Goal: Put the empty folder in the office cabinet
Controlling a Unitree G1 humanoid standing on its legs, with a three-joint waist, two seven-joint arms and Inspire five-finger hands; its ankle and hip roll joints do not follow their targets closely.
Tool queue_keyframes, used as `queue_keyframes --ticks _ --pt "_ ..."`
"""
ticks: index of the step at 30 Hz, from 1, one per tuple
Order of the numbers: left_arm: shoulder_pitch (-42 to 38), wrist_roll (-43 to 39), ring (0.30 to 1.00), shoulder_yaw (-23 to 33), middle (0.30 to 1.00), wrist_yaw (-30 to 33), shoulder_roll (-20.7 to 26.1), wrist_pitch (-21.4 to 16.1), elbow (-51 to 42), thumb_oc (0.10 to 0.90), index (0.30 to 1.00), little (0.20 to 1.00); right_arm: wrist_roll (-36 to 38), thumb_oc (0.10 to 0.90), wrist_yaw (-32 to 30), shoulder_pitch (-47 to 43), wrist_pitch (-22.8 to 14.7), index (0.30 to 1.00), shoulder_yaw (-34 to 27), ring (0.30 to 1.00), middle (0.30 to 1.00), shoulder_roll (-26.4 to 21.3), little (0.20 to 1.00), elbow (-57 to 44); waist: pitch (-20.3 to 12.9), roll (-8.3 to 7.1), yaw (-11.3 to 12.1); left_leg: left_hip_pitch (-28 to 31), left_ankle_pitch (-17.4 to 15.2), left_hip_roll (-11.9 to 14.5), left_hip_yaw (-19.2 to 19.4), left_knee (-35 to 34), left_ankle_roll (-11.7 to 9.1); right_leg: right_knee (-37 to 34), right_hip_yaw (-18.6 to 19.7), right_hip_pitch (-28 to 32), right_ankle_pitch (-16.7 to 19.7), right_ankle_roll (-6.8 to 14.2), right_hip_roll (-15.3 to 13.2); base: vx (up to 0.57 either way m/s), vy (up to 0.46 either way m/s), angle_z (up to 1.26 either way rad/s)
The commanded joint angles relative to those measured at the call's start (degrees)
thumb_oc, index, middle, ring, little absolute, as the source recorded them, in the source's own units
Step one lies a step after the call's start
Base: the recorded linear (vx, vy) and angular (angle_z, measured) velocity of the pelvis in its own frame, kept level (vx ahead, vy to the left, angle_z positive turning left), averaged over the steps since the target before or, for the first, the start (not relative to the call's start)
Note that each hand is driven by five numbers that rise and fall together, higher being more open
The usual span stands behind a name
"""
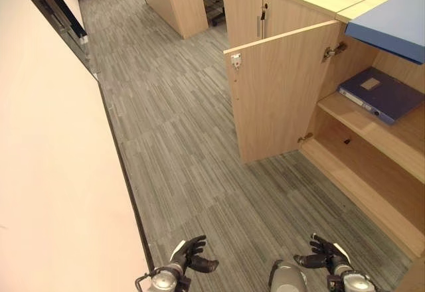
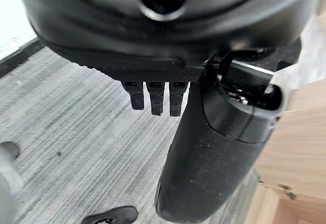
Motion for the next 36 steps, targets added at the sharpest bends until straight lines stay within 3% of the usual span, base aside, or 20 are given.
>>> queue_keyframes --ticks 1,3,5,6,9,10,11,12,15,18,19,20,25,27,28,29,31,33,35,36 --pt "-0.8 1.0 0.900 -2.2 0.900 1.2 2.4 -2.8 -5.4 0.800 0.900 0.900 1.3 0.800 -0.1 0.0 -3.4 0.900 0.2 0.900 0.900 -0.9 0.900 -6.3 -2.9 -0.75 0.2 -0.3 -2.2 -1.1 2.5 7.3 1.0 -33.1 0.1 5.7 13.0 6.4 2.9 0.21 -0.196 -0.52" --pt "-0.6 1.1 0.900 -2.2 0.900 1.4 2.6 -3.1 -5.9 0.800 0.900 0.900 0.8 0.800 0.6 -0.6 -3.1 0.900 1.1 0.900 0.900 -1.5 0.900 -7.5 -3.4 -0.90 0.5 -1.0 0.3 -1.9 1.7 9.7 0.7 -32.5 0.8 6.7 10.9 5.5 4.4 0.30 -0.256 -0.97" --pt "-0.7 -0.7 0.900 -1.5 0.900 2.1 2.8 -3.3 -6.4 0.800 0.900 0.900 0.4 0.800 0.6 -1.8 -3.3 0.900 1.7 0.900 0.900 -2.4 0.900 -8.5 -3.5 -2.89 1.0 -2.6 3.9 -2.6 3.0 17.8 0.7 -31.9 2.0 9.1 8.7 4.7 4.4 0.38 -0.342 -1.24" --pt "-0.7 -0.7 0.900 -1.4 0.900 2.1 2.8 -3.3 -6.5 0.800 0.900 0.900 0.4 0.800 0.6 -1.9 -3.3 0.900 1.7 0.900 0.900 -2.3 0.900 -8.5 -3.4 -2.87 1.1 -2.6 3.8 -2.5 3.1 18.0 0.7 -31.8 2.1 9.0 8.6 4.6 4.5 0.21 -0.162 -1.17" --pt "-1.3 -3.2 0.900 -1.0 0.900 2.6 3.2 -3.6 -7.0 0.800 0.900 0.900 1.7 0.800 -0.3 -3.1 -3.1 0.900 1.1 0.900 0.900 -3.0 0.900 -7.0 -2.4 -5.73 3.5 -11.1 1.9 -1.0 5.4 27.3 0.7 -32.1 6.4 13.4 5.9 2.9 4.4 0.34 -0.227 -0.85" --pt "-1.3 -3.2 0.900 -1.0 0.900 2.6 3.2 -3.6 -7.0 0.800 0.900 0.900 1.7 0.800 -0.3 -3.1 -3.1 0.900 1.1 0.900 0.900 -3.0 0.900 -6.9 -2.3 -5.43 3.7 -11.1 1.6 -0.6 5.5 27.8 0.7 -32.1 6.5 13.4 5.9 2.9 4.8 0.39 -0.150 -0.92" --pt "-1.4 -3.7 0.900 -0.6 0.900 2.6 3.3 -3.7 -7.0 0.800 0.900 0.900 2.1 0.800 -0.3 -3.2 -3.1 0.900 0.7 0.900 0.900 -2.9 0.900 -6.1 -2.2 -5.48 4.1 -12.5 1.5 1.6 7.3 27.5 0.7 -32.4 7.0 14.8 5.1 2.8 5.1 0.38 0.025 -0.90" --pt "-1.0 -4.1 0.900 0.0 0.900 2.5 3.5 -3.7 -6.7 0.800 0.900 0.900 2.4 0.800 -0.7 -2.5 -3.2 0.900 -0.2 0.900 0.900 -2.7 0.900 -4.4 -2.6 -4.67 4.4 -13.3 2.8 5.9 8.9 21.2 1.2 -33.2 8.1 17.2 4.1 3.2 5.8 0.50 0.064 -0.76" --pt "-0.2 -4.8 0.900 0.8 0.900 2.9 3.1 -3.8 -5.6 0.800 0.900 0.900 2.7 0.800 -0.8 -1.6 -3.3 0.900 -1.2 0.900 0.900 -2.8 0.900 -3.3 -2.9 -1.85 4.2 -13.1 4.2 10.5 8.9 3.3 2.8 -33.8 10.8 19.5 2.6 4.8 7.6 0.40 0.165 -0.79" --pt "0.1 -4.8 0.900 0.2 0.900 3.3 2.5 -3.7 -5.0 0.800 0.900 0.900 3.3 0.800 -1.1 0.1 -3.4 0.900 -1.5 0.900 0.900 -2.9 0.900 -3.1 -2.8 -0.35 4.4 -12.8 4.0 7.5 2.0 -11.4 4.2 -32.2 15.7 21.3 -0.3 5.6 8.8 0.42 0.143 -0.70" --pt "-1.0 -5.2 0.900 -0.1 0.900 4.0 2.1 -3.7 -3.6 0.800 0.900 0.900 4.0 0.800 -1.5 0.9 -3.7 0.900 -1.2 0.900 0.900 -2.1 0.900 -2.9 -2.4 0.28 4.5 -15.6 5.0 5.4 -5.8 -19.8 4.7 -30.9 22.1 22.3 -2.5 4.8 11.4 0.43 0.055 -0.38" --pt "-1.0 -5.2 0.900 -0.1 0.900 4.0 2.2 -3.7 -3.6 0.800 0.900 0.900 4.0 0.800 -1.5 0.9 -3.7 0.900 -1.2 0.900 0.900 -2.0 0.900 -2.9 -2.3 0.01 4.6 -15.2 5.0 5.1 -5.7 -20.0 4.7 -30.6 22.1 22.5 -2.9 4.8 11.1 0.55 -0.065 -0.31" --pt "-1.0 -3.4 0.900 1.1 0.900 4.7 2.3 -3.2 2.1 0.800 0.900 0.900 3.4 0.800 -1.2 -0.4 -3.7 0.900 1.9 0.900 0.900 0.9 0.900 -1.5 -2.3 -2.03 7.4 -24.7 3.5 2.7 -4.1 -22.1 6.3 -28.8 33.4 27.4 -7.9 3.4 14.6 0.54 -0.082 -1.23" --pt "0.5 -2.3 0.900 1.6 0.900 4.3 2.1 -2.9 3.0 0.800 0.900 0.900 2.1 0.800 -0.4 -0.2 -3.3 0.900 3.0 0.900 0.900 1.6 0.900 -2.1 -3.6 -2.11 8.5 -24.9 3.1 1.5 -5.5 -22.2 7.1 -28.9 37.7 29.6 -9.6 3.3 15.5 0.67 0.041 -1.77" --pt "0.9 -1.5 0.900 1.6 0.900 4.4 1.8 -2.9 3.9 0.800 0.900 0.900 1.5 0.800 -0.1 -0.2 -3.3 0.900 3.8 0.900 0.900 1.9 0.900 -2.8 -4.6 -2.44 9.4 -26.0 4.0 1.0 -8.6 -21.7 7.0 -29.3 40.2 30.8 -9.9 3.7 15.1 0.43 0.051 -2.01" --pt "1.0 -1.5 0.900 1.6 0.900 4.5 1.9 -2.9 3.9 0.800 0.900 0.900 1.5 0.800 -0.1 -0.2 -3.3 0.900 3.8 0.900 0.900 1.9 0.900 -2.8 -4.7 -2.66 9.4 -26.0 3.9 0.7 -8.5 -21.6 7.0 -29.3 40.1 30.8 -10.0 3.8 14.9 0.53 0.079 -1.50" --pt "1.2 -0.1 0.900 1.3 0.900 4.2 2.4 -2.6 4.4 0.800 0.900 0.900 1.2 0.800 0.5 0.2 -3.2 0.900 3.6 0.900 0.900 2.6 0.900 -3.9 -7.0 -3.75 9.0 -25.4 5.9 0.6 -5.5 -21.2 7.6 -29.9 41.9 31.2 -8.8 5.2 12.9 0.57 0.146 -0.49" --pt "1.0 0.7 0.900 1.2 0.900 4.7 2.8 -2.2 4.6 0.800 0.900 0.900 0.9 0.800 0.8 -0.7 -2.9 0.900 4.4 0.900 0.900 3.2 0.900 -5.1 -8.4 -5.23 9.1 -25.1 5.7 -0.7 -2.9 -20.7 8.5 -28.8 42.3 29.9 -4.2 8.2 11.1 0.47 0.102 -0.67" --pt "0.6 0.5 0.900 1.1 0.900 4.9 3.5 -2.1 3.8 0.800 0.900 0.900 0.3 0.800 1.0 -1.7 -2.9 0.900 5.5 0.900 0.900 3.3 0.900 -7.0 -9.1 -6.11 9.7 -24.2 3.9 -2.3 -1.1 -20.7 9.8 -25.1 42.4 27.5 0.5 11.1 10.4 0.37 0.065 -1.08" --pt "0.1 0.3 0.900 0.7 0.900 5.1 3.9 -2.0 3.2 0.800 0.900 0.900 -0.6 0.800 1.0 -3.1 -3.0 0.900 6.5 0.900 0.900 3.7 0.900 -7.9 -8.3 -6.02 10.4 -22.8 1.8 -3.9 -1.0 -20.3 11.2 -19.3 38.8 24.5 3.5 13.9 10.3 0.32 0.070 -0.95"
